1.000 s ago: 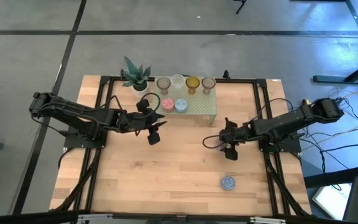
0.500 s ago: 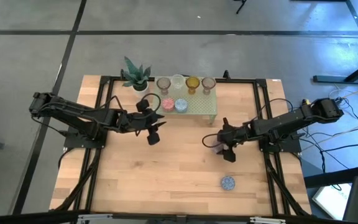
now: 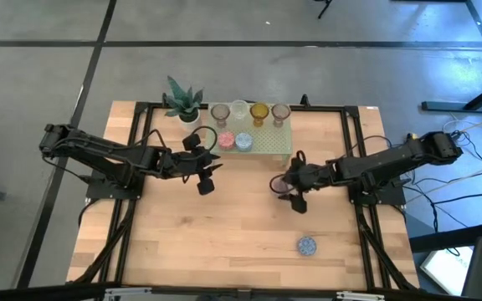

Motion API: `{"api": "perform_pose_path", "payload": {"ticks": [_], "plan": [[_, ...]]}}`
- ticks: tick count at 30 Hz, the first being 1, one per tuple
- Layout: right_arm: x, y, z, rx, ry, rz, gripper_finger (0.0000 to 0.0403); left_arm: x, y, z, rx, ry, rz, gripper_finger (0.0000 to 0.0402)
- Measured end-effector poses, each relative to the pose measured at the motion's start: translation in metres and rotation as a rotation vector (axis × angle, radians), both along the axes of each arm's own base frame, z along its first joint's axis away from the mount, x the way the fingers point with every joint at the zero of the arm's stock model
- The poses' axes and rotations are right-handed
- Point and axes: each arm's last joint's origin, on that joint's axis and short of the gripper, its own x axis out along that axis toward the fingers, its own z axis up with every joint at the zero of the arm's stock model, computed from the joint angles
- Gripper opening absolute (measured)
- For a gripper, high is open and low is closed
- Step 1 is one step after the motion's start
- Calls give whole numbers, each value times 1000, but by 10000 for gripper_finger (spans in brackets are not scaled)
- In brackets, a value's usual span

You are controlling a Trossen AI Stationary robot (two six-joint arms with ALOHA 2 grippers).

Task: Pick & Place candle stick holders
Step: Put the red scented candle on the shelf

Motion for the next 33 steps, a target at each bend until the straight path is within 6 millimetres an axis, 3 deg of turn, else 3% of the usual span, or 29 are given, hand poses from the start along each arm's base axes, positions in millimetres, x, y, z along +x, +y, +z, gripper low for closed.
{"api": "perform_pose_path", "payload": {"ticks": [7, 14, 25, 33], "plan": [[14, -8, 48, -211, -19, -221, 291, 0, 0, 0, 1, 0, 0, 116], [30, -22, 88, -198, -163, -380, 291, 0, 0, 0, 15, 7, -9, 116], [64, -49, 75, -198, -12, -399, 291, 0, 0, 0, 16, 11, -21, 116], [82, -67, 87, -207, 118, -464, 291, 0, 0, 0, 16, 12, -21, 116]]}}
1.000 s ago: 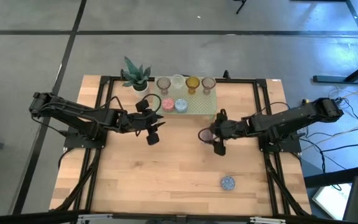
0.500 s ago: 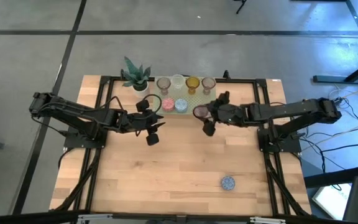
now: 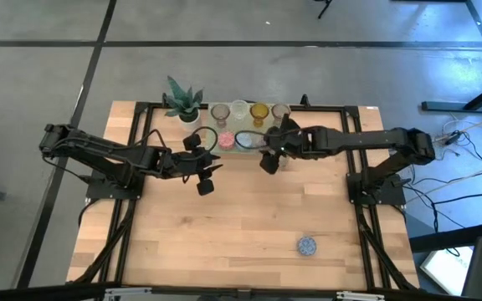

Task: Pick & Place candle stick holders
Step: Put the red scented candle on the shelf

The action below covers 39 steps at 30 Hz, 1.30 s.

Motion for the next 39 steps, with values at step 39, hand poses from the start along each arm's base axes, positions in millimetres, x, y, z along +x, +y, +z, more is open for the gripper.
{"api": "perform_pose_path", "payload": {"ticks": [39], "plan": [[16, -24, -18, 46, 47, -1, 345, -3, 0, -4, 4, 52, -4, 116]]}}
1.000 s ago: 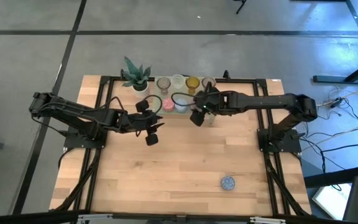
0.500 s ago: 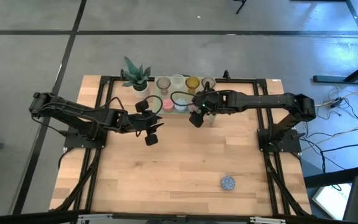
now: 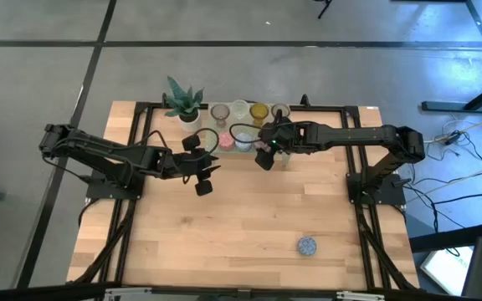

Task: Pick & Place candle stick holders
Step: Put the red scented candle on the shelf, then put the blue scented candle on the shelf

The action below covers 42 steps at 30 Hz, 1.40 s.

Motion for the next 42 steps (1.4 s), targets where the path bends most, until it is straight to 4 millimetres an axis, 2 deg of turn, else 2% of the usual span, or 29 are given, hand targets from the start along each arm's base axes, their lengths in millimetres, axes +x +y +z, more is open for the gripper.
{"api": "perform_pose_path", "payload": {"ticks": [13, 20, 28, 33, 35, 42], "plan": [[0, 0, 3, -28, 18, 35, 345, 0, 0, 0, 0, 0, 0, 116], [4, -1, 29, -46, -1, 54, 345, 0, 0, 0, -3, -2, 2, 116], [-2, 4, 62, -35, 62, 66, 345, 0, 0, 0, 4, 2, -3, 116], [-9, 21, 73, 1, 139, 148, 345, 0, 0, 0, 5, 2, -4, 116], [-12, 33, 71, 49, 173, 167, 345, 0, 0, 0, 5, 2, -4, 116], [-38, 89, 39, 129, 273, 195, 346, 0, 0, 0, 6, 2, -4, 116]]}}
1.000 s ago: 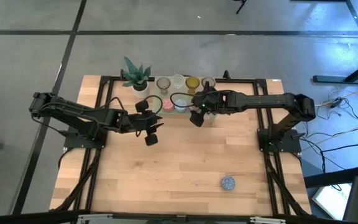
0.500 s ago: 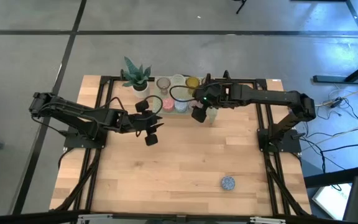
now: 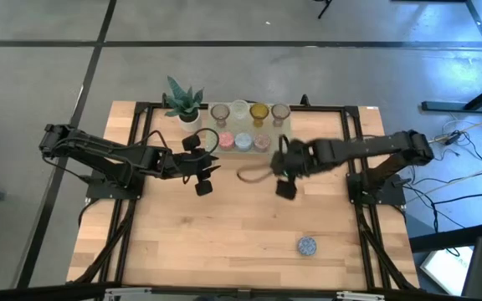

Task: Pick & Place candle stick holders
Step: Put the blue scented candle on the shelf

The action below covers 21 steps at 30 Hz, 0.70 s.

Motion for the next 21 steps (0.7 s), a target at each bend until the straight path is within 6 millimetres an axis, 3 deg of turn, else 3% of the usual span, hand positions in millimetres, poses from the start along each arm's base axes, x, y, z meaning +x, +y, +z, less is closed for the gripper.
{"api": "perform_pose_path", "payload": {"ticks": [7, 16, 21], "plan": [[-41, 47, -29, 88, -13, -57, 346, 0, 0, 0, 0, 0, 0, 116], [-76, 87, -85, 306, -75, -10, 346, 0, 0, 0, 0, 0, 0, 116], [-91, 100, -113, 456, -24, -15, 346, 0, 0, 0, 0, 0, 0, 116]]}}
